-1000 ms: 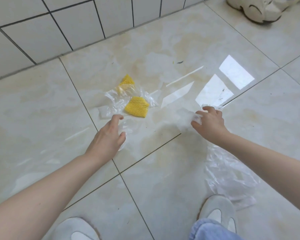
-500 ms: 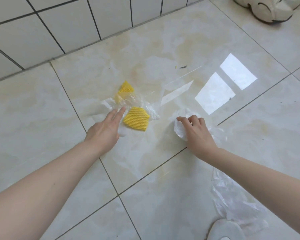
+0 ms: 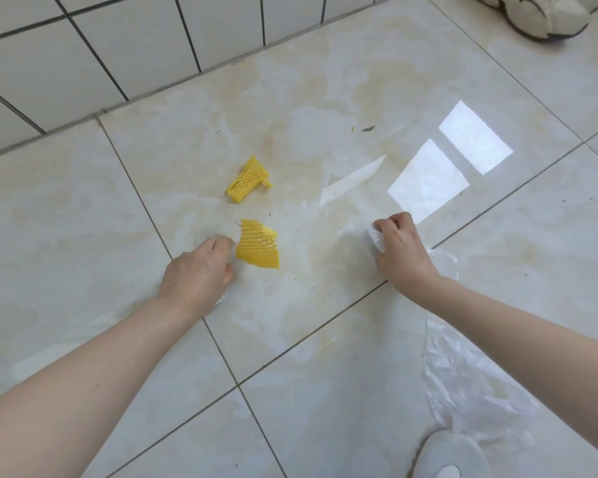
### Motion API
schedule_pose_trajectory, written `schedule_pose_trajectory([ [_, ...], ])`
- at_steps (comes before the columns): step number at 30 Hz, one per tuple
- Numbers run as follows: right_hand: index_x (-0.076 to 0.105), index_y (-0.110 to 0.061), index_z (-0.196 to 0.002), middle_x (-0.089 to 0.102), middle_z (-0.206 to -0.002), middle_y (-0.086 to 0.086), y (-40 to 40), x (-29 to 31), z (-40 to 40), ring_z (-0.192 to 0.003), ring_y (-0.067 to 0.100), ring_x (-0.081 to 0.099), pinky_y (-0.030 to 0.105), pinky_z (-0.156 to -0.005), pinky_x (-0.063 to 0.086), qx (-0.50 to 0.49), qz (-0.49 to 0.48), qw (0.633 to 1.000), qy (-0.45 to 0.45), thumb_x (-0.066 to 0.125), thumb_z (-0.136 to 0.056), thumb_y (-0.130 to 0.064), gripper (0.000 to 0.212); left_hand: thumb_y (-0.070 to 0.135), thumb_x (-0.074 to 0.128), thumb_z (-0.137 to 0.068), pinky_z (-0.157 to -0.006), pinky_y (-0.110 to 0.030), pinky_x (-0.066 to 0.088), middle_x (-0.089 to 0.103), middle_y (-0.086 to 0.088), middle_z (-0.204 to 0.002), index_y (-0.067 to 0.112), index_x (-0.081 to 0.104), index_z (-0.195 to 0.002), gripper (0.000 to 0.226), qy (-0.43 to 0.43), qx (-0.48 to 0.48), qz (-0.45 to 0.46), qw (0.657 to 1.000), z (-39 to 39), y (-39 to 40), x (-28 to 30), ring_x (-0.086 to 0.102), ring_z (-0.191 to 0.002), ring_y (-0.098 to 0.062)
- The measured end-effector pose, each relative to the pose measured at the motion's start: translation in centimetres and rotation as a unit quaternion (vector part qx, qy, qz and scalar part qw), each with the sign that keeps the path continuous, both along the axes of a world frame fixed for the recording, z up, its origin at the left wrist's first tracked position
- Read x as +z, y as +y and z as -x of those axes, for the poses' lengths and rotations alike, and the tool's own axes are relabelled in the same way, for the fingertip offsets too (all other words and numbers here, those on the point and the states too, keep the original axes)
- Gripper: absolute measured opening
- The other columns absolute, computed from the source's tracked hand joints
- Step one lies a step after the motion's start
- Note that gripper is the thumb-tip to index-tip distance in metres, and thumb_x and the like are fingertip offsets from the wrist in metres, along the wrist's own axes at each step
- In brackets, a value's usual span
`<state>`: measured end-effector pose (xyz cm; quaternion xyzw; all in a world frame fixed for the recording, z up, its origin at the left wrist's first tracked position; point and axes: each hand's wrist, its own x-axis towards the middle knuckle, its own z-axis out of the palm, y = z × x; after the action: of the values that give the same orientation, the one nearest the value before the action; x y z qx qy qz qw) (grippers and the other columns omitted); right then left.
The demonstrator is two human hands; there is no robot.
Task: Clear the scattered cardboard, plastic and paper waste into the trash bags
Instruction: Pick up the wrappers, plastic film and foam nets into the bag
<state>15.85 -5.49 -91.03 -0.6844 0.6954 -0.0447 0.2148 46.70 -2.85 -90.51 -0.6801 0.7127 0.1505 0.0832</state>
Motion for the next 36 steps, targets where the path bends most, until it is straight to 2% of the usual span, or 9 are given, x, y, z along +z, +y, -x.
schedule_pose_trajectory([
  [4,0.050,-0.008,-0.087,0.045,-0.093,0.009,0.6,1.3,0.6,-0.086,0.030,0.047,0.027,-0.066,0.031,0.009,-0.038,0.999,0.003,0.053,-0.086,-0.005,0.004,0.023,0.056,-0.086,-0.065,-0.041,0.044,0.056,-0.010,-0.100,0.011,0.056,-0.097,0.016,0.023,0.001,0.037,0.999,0.1,1.0,0.5,0.061,-0.085,-0.040],
  [8,0.051,-0.012,-0.079,0.047,-0.084,0.007,2.3,2.3,1.0,-0.086,0.032,0.046,0.036,-0.067,0.037,0.036,-0.053,0.997,0.052,0.055,-0.081,-0.009,0.006,0.025,0.060,-0.085,-0.061,-0.038,0.040,0.054,-0.010,-0.091,0.009,0.056,-0.086,0.017,0.036,-0.015,0.070,0.997,0.7,2.2,1.0,0.060,-0.088,-0.035],
  [11,0.034,-0.028,-0.070,0.041,-0.080,0.000,3.8,3.8,1.4,-0.079,0.028,0.041,0.033,-0.066,0.033,0.018,-0.056,0.998,-0.010,0.049,-0.085,-0.011,0.027,0.022,0.068,-0.079,-0.055,-0.037,0.042,0.053,-0.011,-0.083,0.008,0.056,-0.078,0.019,0.052,-0.046,0.097,0.993,1.1,3.1,1.3,0.060,-0.082,-0.034],
  [14,0.044,-0.014,-0.094,0.058,-0.087,0.013,5.1,5.6,2.1,-0.083,0.037,0.053,0.041,-0.069,0.046,-0.037,-0.051,0.992,-0.112,0.044,-0.091,-0.016,0.004,0.025,0.066,-0.075,-0.045,-0.033,0.040,0.050,-0.011,-0.070,0.006,0.055,-0.064,0.024,0.039,-0.105,0.146,0.983,1.7,3.8,1.4,0.057,-0.066,-0.033],
  [16,0.040,-0.006,-0.111,0.059,-0.096,0.021,5.9,6.8,2.8,-0.087,0.039,0.055,0.040,-0.069,0.048,-0.061,-0.043,0.986,-0.147,0.043,-0.093,-0.016,0.021,0.034,0.051,-0.075,-0.047,-0.033,0.041,0.051,-0.010,-0.071,0.005,0.058,-0.058,0.034,0.034,-0.124,0.182,0.975,2.1,4.1,1.5,0.050,-0.067,-0.031],
  [21,0.038,-0.011,-0.103,0.044,-0.071,-0.001,8.1,8.2,5.7,-0.058,0.019,0.039,0.028,-0.049,0.030,-0.102,-0.037,0.982,-0.157,0.038,-0.094,-0.012,0.010,0.024,0.053,-0.076,-0.067,-0.038,0.049,0.061,-0.007,-0.098,0.008,0.066,-0.066,0.023,0.110,-0.096,0.145,0.979,3.6,5.1,1.9,0.057,-0.084,-0.032],
  [24,0.045,-0.017,-0.105,0.051,-0.081,0.002,9.5,8.3,7.6,-0.068,0.021,0.049,0.030,-0.054,0.039,-0.136,-0.061,0.980,-0.133,0.048,-0.095,-0.028,0.016,0.003,0.063,-0.073,-0.066,-0.034,0.047,0.060,-0.005,-0.093,0.005,0.065,-0.071,0.003,0.151,-0.043,0.095,0.983,4.4,5.7,2.1,0.060,-0.073,-0.032],
  [30,0.045,-0.016,-0.118,0.055,-0.101,0.006,13.3,6.1,10.8,-0.086,0.025,0.054,0.035,-0.070,0.046,-0.117,-0.163,0.980,-0.015,0.064,-0.083,-0.046,0.050,0.003,0.060,-0.073,-0.056,-0.037,0.045,0.050,-0.004,-0.083,0.009,0.050,-0.073,0.012,0.149,-0.086,0.081,0.982,5.3,7.5,2.1,0.053,-0.063,-0.036],
  [36,0.043,-0.007,-0.114,0.060,-0.104,0.014,15.3,3.1,13.1,-0.094,0.034,0.058,0.039,-0.074,0.049,-0.148,-0.176,0.971,0.061,0.061,-0.083,-0.024,0.039,0.020,0.058,-0.079,-0.065,-0.039,0.049,0.027,0.002,-0.139,0.021,0.041,-0.122,0.046,0.061,-0.104,0.005,0.993,6.6,7.6,2.3,0.059,-0.069,-0.038],
])
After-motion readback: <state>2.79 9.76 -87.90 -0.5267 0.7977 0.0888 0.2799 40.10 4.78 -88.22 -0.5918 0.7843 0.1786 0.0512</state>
